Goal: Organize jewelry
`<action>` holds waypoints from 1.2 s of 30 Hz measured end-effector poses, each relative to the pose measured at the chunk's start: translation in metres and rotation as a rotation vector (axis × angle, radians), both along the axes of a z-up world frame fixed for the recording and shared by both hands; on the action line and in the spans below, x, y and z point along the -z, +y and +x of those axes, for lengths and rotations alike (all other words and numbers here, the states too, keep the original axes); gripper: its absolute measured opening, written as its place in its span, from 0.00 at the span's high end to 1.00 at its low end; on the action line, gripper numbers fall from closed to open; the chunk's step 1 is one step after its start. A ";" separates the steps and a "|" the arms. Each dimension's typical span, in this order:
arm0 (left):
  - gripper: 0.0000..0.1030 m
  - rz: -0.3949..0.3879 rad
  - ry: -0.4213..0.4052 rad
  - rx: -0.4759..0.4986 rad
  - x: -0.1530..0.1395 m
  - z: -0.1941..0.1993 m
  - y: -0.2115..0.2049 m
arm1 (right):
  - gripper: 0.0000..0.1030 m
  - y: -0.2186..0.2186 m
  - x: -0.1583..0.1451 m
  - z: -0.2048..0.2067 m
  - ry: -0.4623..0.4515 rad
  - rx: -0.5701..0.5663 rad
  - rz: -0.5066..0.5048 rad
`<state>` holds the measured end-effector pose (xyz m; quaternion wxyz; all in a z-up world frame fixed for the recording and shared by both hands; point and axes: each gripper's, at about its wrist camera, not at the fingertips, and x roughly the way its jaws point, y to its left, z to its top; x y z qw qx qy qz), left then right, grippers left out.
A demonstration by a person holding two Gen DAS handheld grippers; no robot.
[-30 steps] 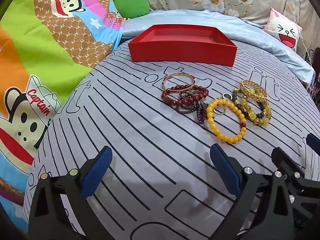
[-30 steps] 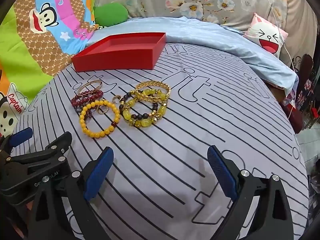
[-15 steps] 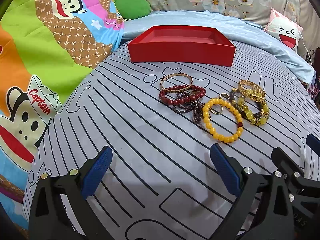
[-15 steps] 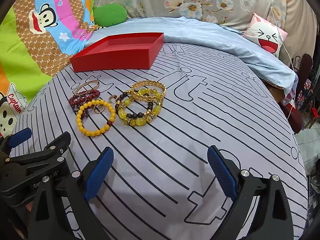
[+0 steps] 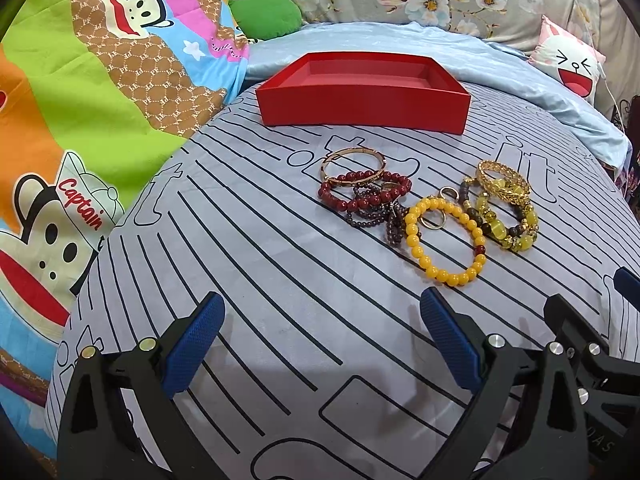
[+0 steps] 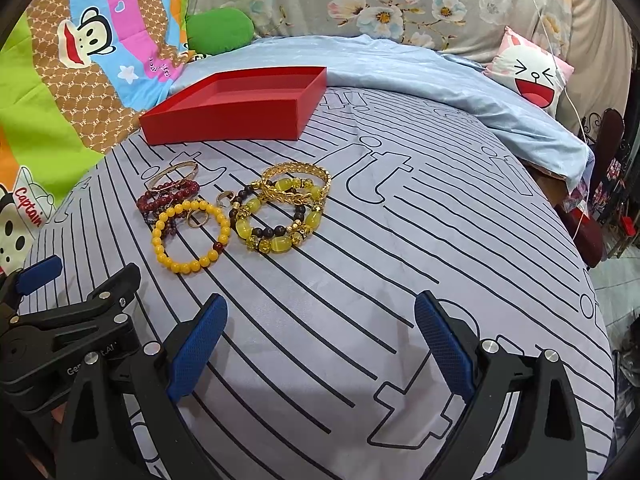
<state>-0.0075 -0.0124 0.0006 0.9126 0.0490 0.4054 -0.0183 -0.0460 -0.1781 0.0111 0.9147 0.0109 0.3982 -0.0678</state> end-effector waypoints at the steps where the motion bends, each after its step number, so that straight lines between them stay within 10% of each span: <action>1: 0.09 0.001 -0.001 -0.001 0.000 0.000 0.000 | 0.12 0.000 0.000 0.000 0.000 0.001 -0.002; 36: 0.09 0.018 0.037 0.022 -0.025 0.004 -0.010 | 0.12 -0.007 -0.030 0.006 0.011 -0.001 0.031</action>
